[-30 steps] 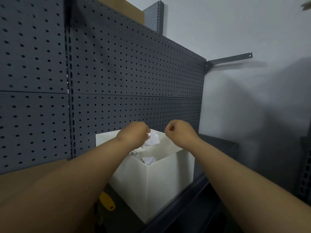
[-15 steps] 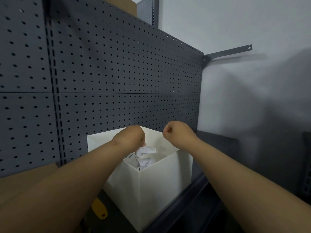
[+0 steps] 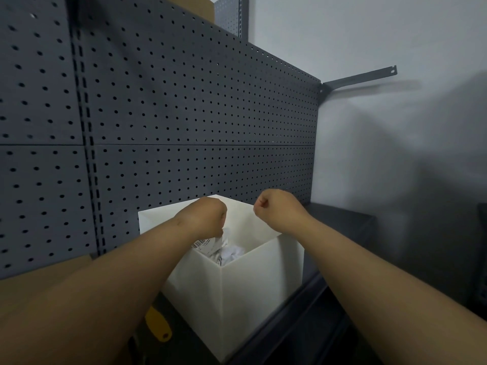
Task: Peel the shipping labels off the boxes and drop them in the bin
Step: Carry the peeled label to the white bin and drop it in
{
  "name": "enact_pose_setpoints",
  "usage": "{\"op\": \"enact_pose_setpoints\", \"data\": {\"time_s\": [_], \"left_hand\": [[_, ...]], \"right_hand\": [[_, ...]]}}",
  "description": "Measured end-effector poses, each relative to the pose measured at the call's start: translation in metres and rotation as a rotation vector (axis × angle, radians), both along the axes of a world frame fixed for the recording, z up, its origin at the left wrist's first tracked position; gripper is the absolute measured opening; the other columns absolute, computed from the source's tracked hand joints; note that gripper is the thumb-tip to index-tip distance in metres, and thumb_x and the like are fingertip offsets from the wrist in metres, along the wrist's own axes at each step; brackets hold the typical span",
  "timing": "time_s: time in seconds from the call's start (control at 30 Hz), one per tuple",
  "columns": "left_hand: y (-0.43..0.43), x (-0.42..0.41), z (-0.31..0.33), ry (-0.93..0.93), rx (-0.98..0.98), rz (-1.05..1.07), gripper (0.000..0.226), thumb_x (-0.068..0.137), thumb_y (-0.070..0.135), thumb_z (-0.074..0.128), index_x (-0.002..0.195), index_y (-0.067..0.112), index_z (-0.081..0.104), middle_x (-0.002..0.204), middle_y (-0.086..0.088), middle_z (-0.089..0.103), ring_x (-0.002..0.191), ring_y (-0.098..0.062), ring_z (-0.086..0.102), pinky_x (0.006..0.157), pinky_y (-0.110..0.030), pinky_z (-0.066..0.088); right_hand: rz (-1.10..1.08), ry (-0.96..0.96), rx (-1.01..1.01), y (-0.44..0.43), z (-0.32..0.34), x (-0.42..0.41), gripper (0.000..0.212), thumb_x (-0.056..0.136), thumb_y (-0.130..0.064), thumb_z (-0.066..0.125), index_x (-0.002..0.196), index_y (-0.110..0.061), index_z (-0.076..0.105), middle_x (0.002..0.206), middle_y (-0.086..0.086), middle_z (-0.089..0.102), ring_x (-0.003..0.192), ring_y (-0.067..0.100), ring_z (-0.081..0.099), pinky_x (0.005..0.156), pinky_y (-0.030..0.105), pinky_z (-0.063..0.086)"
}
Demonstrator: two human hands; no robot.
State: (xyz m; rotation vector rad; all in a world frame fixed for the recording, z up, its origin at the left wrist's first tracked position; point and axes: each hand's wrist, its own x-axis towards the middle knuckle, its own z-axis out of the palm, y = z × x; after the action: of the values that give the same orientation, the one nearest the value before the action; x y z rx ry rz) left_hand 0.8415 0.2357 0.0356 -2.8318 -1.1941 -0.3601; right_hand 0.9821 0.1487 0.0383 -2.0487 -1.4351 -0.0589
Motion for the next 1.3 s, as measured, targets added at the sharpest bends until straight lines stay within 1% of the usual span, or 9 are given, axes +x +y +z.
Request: {"op": "enact_pose_setpoints", "data": {"time_s": [0.07, 0.2, 0.4, 0.57, 0.7, 0.87, 1.07, 1.17, 1.3], "left_hand": [[-0.002, -0.001, 0.001, -0.014, -0.01, 0.01, 0.011, 0.083, 0.014, 0.055, 0.072, 0.012, 0.054, 0.076, -0.002, 0.054, 0.074, -0.02, 0.049, 0.066, -0.028, 0.041], [-0.004, -0.002, 0.001, -0.082, -0.023, 0.043, 0.038, 0.092, 0.024, 0.046, 0.056, 0.012, 0.04, 0.06, -0.001, 0.039, 0.059, -0.017, 0.038, 0.058, -0.027, 0.033], [0.0, -0.005, 0.004, -0.068, 0.012, 0.052, 0.04, 0.089, 0.028, 0.059, 0.056, 0.017, 0.039, 0.063, 0.002, 0.042, 0.069, -0.02, 0.045, 0.055, -0.024, 0.033], [-0.002, -0.007, 0.002, -0.132, -0.021, 0.016, 0.01, 0.083, 0.024, 0.07, 0.092, 0.022, 0.065, 0.082, 0.005, 0.056, 0.076, -0.016, 0.055, 0.076, -0.028, 0.048], [-0.006, -0.007, 0.008, -0.099, -0.011, 0.055, 0.025, 0.088, 0.017, 0.057, 0.063, 0.017, 0.057, 0.072, 0.0, 0.058, 0.073, -0.022, 0.053, 0.067, -0.027, 0.041], [-0.012, -0.005, 0.009, -0.059, 0.069, 0.096, 0.03, 0.097, 0.026, 0.045, 0.073, 0.014, 0.058, 0.069, -0.004, 0.052, 0.073, -0.025, 0.05, 0.068, -0.027, 0.036], [-0.012, 0.001, 0.008, -0.074, 0.119, 0.116, 0.018, 0.085, 0.024, 0.061, 0.092, 0.011, 0.071, 0.077, 0.005, 0.055, 0.076, -0.021, 0.055, 0.075, -0.025, 0.047], [-0.011, 0.003, 0.006, -0.086, 0.118, 0.126, 0.025, 0.086, 0.039, 0.062, 0.082, 0.015, 0.064, 0.078, -0.003, 0.057, 0.075, -0.022, 0.055, 0.073, -0.027, 0.047], [-0.011, 0.005, 0.006, -0.108, 0.069, 0.145, 0.02, 0.084, 0.032, 0.064, 0.075, 0.015, 0.062, 0.073, -0.007, 0.057, 0.068, -0.024, 0.051, 0.064, -0.024, 0.041]], "right_hand": [[0.001, -0.007, -0.001, 0.0, -0.001, -0.001, 0.016, 0.088, -0.015, 0.045, 0.082, -0.012, 0.059, 0.094, 0.007, 0.068, 0.088, 0.026, 0.064, 0.078, 0.037, 0.054], [0.003, -0.012, 0.005, 0.0, 0.0, -0.004, 0.015, 0.089, -0.015, 0.045, 0.081, -0.013, 0.058, 0.096, 0.009, 0.068, 0.091, 0.028, 0.065, 0.078, 0.036, 0.054], [0.02, -0.004, 0.006, -0.004, 0.001, -0.006, 0.017, 0.088, -0.015, 0.045, 0.085, -0.012, 0.062, 0.097, 0.007, 0.068, 0.092, 0.027, 0.065, 0.077, 0.037, 0.055], [0.033, -0.012, 0.017, -0.009, 0.001, -0.006, 0.018, 0.089, -0.015, 0.047, 0.087, -0.01, 0.064, 0.098, 0.006, 0.069, 0.093, 0.026, 0.064, 0.08, 0.037, 0.055], [0.033, -0.009, 0.019, -0.013, -0.001, -0.005, 0.021, 0.088, -0.015, 0.046, 0.093, -0.009, 0.066, 0.099, 0.006, 0.069, 0.093, 0.025, 0.064, 0.082, 0.039, 0.056], [0.036, -0.007, 0.027, -0.018, -0.001, -0.007, 0.022, 0.088, -0.014, 0.046, 0.095, -0.007, 0.066, 0.099, 0.007, 0.069, 0.094, 0.027, 0.065, 0.083, 0.041, 0.056], [0.042, -0.009, 0.036, -0.026, 0.0, -0.006, 0.023, 0.087, -0.011, 0.046, 0.094, -0.004, 0.066, 0.098, 0.01, 0.07, 0.093, 0.029, 0.065, 0.083, 0.042, 0.056], [0.041, -0.012, 0.032, -0.028, -0.001, -0.005, 0.023, 0.088, -0.011, 0.046, 0.096, -0.004, 0.067, 0.1, 0.01, 0.07, 0.094, 0.027, 0.065, 0.083, 0.041, 0.056], [0.035, -0.01, 0.026, -0.027, -0.002, -0.002, 0.025, 0.088, -0.01, 0.046, 0.099, -0.003, 0.067, 0.102, 0.01, 0.071, 0.095, 0.027, 0.065, 0.084, 0.041, 0.056]]}}
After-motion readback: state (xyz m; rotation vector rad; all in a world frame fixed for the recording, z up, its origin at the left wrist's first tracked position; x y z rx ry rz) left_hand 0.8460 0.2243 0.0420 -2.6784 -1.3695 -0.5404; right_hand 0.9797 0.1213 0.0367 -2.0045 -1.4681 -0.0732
